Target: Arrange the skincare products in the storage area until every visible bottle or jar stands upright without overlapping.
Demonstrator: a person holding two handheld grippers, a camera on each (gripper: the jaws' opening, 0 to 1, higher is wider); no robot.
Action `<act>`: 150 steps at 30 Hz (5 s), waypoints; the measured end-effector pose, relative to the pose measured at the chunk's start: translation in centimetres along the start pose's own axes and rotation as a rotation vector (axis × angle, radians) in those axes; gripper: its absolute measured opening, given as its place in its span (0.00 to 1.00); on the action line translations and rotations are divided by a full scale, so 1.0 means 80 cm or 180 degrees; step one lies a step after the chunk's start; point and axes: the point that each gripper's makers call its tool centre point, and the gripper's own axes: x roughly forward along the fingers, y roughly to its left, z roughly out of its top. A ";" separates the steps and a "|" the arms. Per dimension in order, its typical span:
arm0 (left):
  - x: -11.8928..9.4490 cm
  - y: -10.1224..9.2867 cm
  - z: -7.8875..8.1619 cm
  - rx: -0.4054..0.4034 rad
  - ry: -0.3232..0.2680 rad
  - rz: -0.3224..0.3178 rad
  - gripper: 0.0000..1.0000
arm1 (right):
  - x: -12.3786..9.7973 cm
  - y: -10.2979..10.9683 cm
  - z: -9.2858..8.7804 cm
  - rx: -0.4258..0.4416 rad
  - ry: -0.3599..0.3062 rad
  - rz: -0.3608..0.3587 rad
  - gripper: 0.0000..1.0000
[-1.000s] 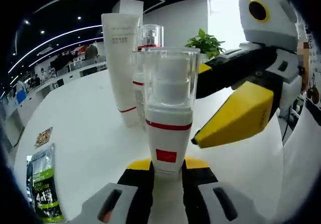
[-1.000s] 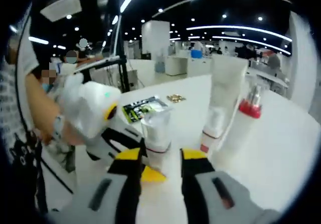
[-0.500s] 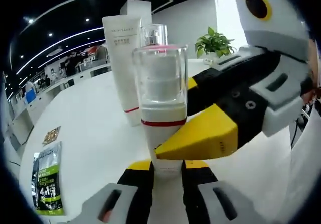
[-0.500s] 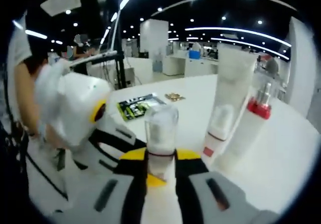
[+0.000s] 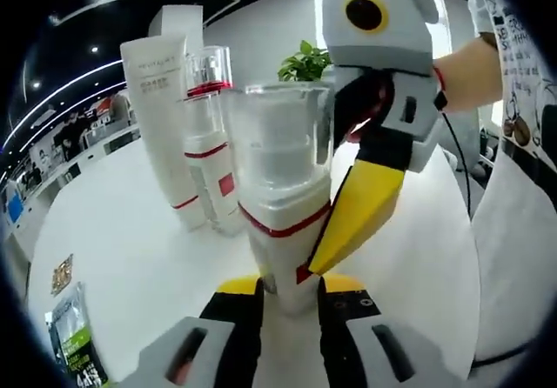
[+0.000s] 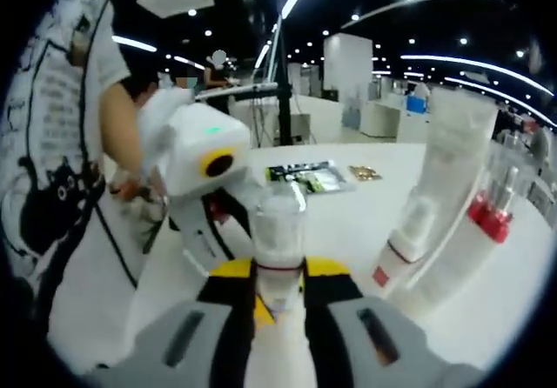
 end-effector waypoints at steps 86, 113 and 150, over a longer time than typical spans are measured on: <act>-0.005 0.058 0.042 -0.0506 -0.0284 0.0531 0.23 | -0.061 -0.107 -0.066 0.0967 0.0165 -0.1858 0.18; 0.031 0.073 0.070 -0.0104 -0.0160 0.0276 0.20 | -0.054 -0.117 -0.055 0.0750 0.0206 -0.1589 0.13; -0.237 0.216 -0.070 -0.1612 -0.0239 0.2150 0.24 | 0.089 -0.025 0.055 0.1260 -0.0168 -0.0928 0.21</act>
